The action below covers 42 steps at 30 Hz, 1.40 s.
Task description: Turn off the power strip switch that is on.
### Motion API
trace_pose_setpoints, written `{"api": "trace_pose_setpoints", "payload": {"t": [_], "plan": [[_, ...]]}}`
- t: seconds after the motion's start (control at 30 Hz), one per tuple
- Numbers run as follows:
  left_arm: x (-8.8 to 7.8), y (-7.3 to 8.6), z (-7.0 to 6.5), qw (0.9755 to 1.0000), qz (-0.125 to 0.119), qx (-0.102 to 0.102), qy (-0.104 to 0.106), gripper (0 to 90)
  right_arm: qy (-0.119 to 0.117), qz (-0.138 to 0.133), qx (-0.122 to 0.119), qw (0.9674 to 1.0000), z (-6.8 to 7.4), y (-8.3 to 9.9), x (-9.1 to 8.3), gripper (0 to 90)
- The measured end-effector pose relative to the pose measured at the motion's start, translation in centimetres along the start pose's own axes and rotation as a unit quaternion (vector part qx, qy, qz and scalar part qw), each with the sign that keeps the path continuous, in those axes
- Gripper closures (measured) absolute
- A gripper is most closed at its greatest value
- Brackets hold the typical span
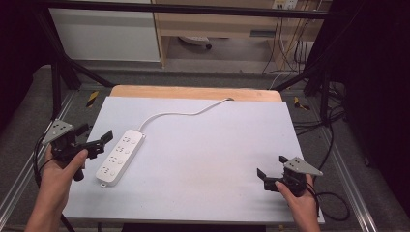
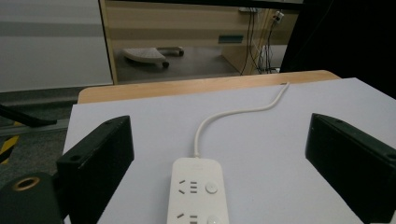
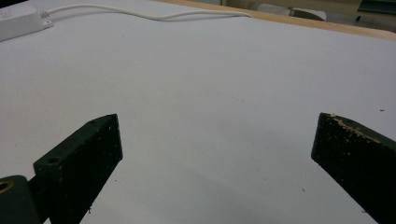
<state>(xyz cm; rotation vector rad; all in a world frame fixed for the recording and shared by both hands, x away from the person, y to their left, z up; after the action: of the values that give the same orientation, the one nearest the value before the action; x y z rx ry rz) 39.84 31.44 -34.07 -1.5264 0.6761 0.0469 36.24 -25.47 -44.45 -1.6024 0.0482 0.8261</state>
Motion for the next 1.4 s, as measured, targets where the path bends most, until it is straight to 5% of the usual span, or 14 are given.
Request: {"api": "trace_pose_setpoints", "payload": {"t": [0.27,0.77,1.4], "plan": [[0.5,-0.4,1.0,1.0,0.0,-0.005,0.008,9.6,-0.003,0.005,-0.001,1.0,0.2,0.0,0.2,2.3],[2.5,1.1,0.6,0.999,0.041,0.013,-0.006,17.6,-0.006,0.014,0.0,0.9999,0.4,0.0,0.4,3.2],[3.7,2.8,1.1,0.9974,0.068,0.025,-0.002,53.4,-0.01,0.025,0.009,0.9996,0.3,0.0,0.4,3.3]]}}
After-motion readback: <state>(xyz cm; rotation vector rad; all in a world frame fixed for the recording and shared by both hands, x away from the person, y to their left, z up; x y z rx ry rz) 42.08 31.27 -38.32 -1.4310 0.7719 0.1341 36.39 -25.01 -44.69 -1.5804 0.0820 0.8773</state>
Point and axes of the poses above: each handheld gripper's, and its own axes: x roughly forward along the jaws, y roughly out of its underside, z roughly to its left, the point moved 4 cm from there along x, roughly forward along the jaws, and after that the axes turned 7 degrees about z, right-handed, at the moved point
